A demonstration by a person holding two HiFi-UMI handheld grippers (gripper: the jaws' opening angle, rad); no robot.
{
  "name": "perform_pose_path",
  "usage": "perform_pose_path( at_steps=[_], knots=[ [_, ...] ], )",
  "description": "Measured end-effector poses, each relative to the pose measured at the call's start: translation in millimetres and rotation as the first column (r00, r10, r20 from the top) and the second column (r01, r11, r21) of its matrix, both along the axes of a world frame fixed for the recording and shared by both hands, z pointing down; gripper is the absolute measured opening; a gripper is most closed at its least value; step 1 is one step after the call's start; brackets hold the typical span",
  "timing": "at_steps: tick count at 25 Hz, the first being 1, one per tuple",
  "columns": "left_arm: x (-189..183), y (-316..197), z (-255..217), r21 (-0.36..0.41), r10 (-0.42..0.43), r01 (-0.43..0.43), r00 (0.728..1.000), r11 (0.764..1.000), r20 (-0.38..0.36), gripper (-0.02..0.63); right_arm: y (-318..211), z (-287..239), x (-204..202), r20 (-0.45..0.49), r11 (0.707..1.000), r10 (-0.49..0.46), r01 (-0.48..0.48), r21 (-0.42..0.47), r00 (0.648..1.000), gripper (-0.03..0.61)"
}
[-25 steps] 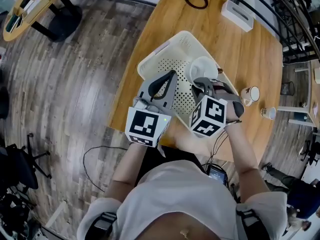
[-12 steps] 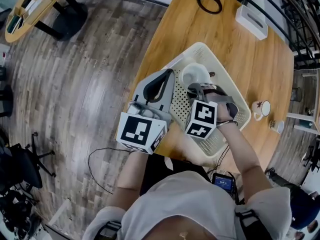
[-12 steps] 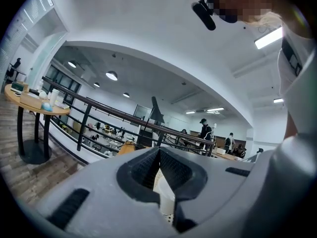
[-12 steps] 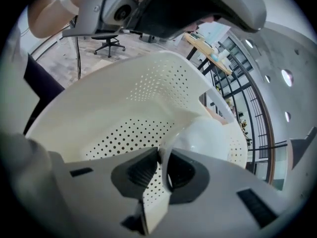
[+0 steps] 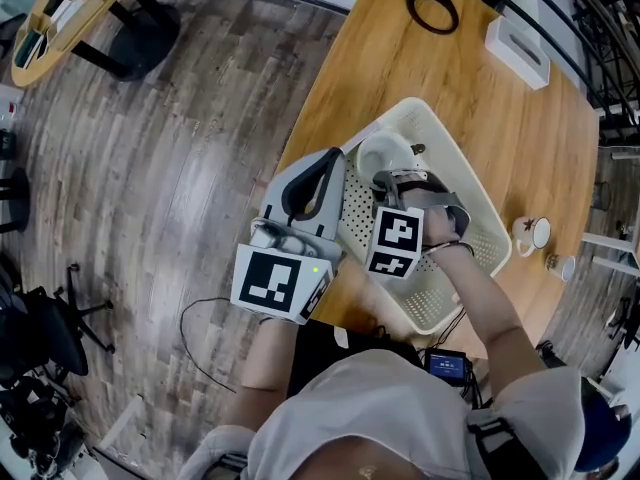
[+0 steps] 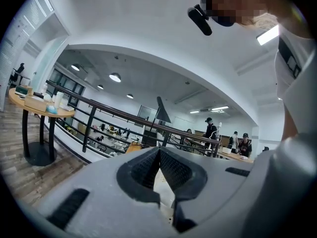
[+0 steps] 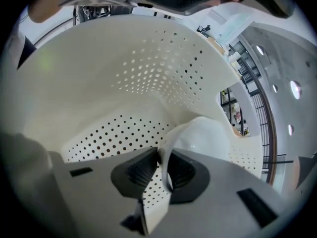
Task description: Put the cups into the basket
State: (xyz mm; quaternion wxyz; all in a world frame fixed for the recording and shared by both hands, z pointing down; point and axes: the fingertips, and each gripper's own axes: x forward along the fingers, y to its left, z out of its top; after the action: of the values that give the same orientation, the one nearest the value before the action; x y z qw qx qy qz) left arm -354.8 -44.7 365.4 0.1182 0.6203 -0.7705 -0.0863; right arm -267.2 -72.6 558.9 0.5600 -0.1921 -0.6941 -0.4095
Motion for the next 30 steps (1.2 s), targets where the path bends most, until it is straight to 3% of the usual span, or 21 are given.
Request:
perform_pose_path(
  at_steps=[8,14,19,27,30],
  knots=[
    [1,2,5,-0.001,-0.010,0.010,1.000,1.000,-0.008,0.008,-4,4,-3,0.032,0.998,0.001,-0.003,0.059,0.999,0.082],
    [-4,10,8,-0.009,-0.039,0.039,0.999,0.999,-0.012,0.008,-9,0,-2,0.031,0.998,0.054,-0.054,0.012,0.998,0.241],
    [-4,15,6,-0.008,-0.043,0.043,0.999,0.999,-0.013,0.008,-6,-16,6,0.051,0.994,0.111,-0.109,-0.030,0.993,0.270],
    [13,4,1,-0.007,0.010,-0.009,1.000,1.000,0.013,0.008,-10,-57,15,0.197,0.965,0.257,-0.238,-0.112,0.946,0.270],
    [20,-2,2,-0.027,0.027,-0.026,0.999,0.999,0.036,0.008,-11,-69,16,0.256,0.942,0.325,-0.290,-0.168,0.910,0.268]
  ],
)
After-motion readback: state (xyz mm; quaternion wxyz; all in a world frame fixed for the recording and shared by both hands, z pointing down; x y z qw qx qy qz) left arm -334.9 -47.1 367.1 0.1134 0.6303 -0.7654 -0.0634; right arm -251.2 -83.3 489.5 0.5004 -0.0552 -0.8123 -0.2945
